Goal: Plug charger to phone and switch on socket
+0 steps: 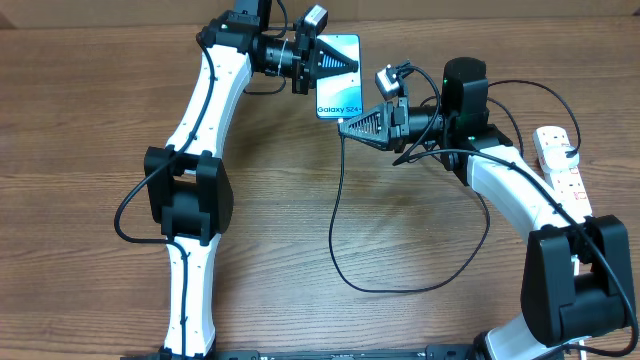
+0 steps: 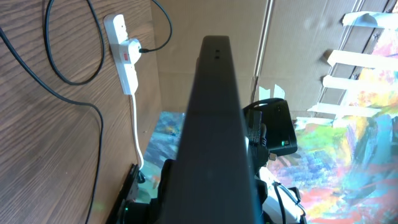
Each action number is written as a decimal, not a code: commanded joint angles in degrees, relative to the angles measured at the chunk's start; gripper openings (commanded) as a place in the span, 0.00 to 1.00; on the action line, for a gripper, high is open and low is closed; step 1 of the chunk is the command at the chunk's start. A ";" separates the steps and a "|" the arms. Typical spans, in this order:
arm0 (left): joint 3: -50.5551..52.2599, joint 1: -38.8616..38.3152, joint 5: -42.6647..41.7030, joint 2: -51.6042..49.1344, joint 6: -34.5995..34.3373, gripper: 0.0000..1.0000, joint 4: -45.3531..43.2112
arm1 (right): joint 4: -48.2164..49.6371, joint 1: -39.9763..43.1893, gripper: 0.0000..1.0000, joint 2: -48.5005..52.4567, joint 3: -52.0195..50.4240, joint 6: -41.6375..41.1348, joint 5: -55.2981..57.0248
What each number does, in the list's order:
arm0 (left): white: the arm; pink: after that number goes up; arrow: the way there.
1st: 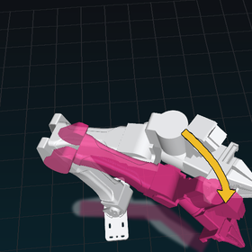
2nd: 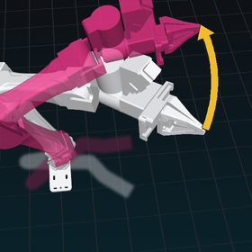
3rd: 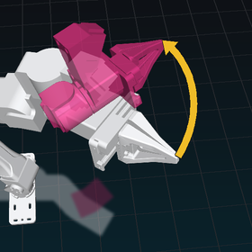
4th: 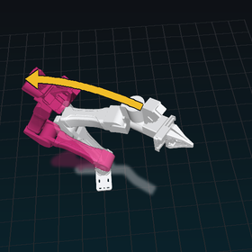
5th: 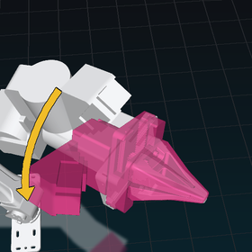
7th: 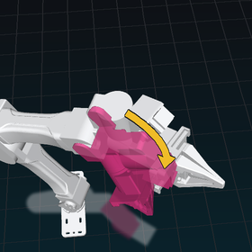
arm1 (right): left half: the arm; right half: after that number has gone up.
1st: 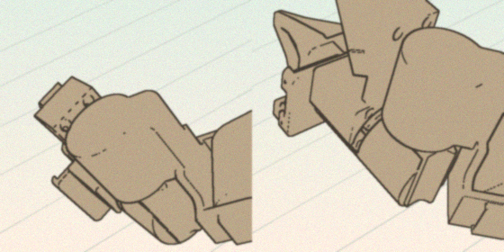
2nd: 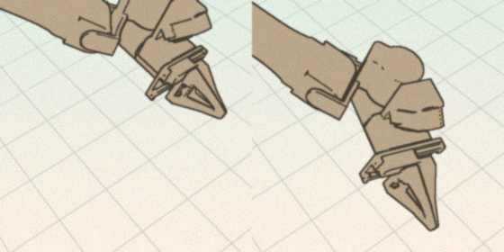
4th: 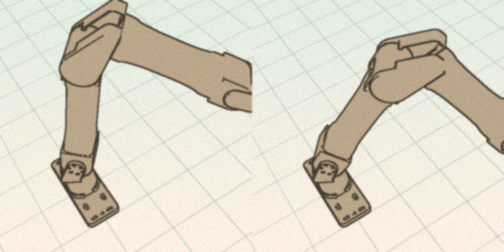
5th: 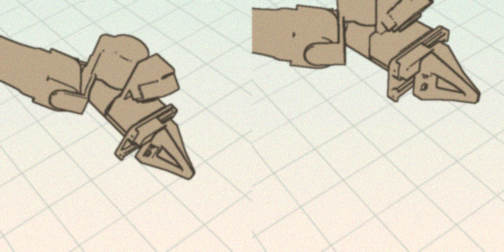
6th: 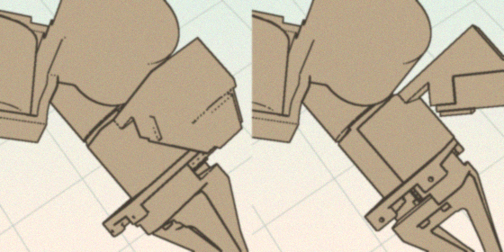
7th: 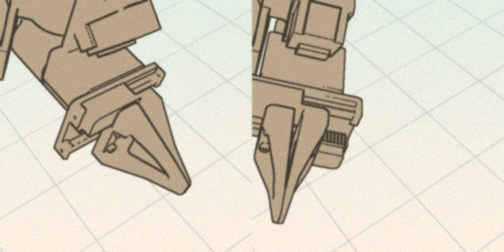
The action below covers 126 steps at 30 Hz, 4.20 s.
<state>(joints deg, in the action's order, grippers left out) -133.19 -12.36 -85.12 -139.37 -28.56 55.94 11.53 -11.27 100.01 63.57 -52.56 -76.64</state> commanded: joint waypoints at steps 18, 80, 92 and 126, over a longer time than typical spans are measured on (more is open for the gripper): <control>-1.07 -2.36 -1.29 1.88 3.32 0.04 0.37 | 1.27 -0.35 0.04 -1.42 1.01 -0.20 4.15; -1.07 -2.29 3.67 1.88 10.80 0.04 6.95 | -1.68 5.03 0.92 -1.42 0.98 2.86 2.01; -1.07 0.37 10.95 1.88 12.46 0.04 14.88 | -43.15 14.23 0.94 -1.42 0.98 36.06 11.43; -1.03 -0.28 4.07 3.61 45.27 0.04 40.92 | -66.18 4.04 0.09 -5.09 -1.33 37.40 66.51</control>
<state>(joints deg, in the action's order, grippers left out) -133.49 -11.92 -77.58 -139.31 12.95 96.49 -54.11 -7.46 99.11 62.33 -14.46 -11.11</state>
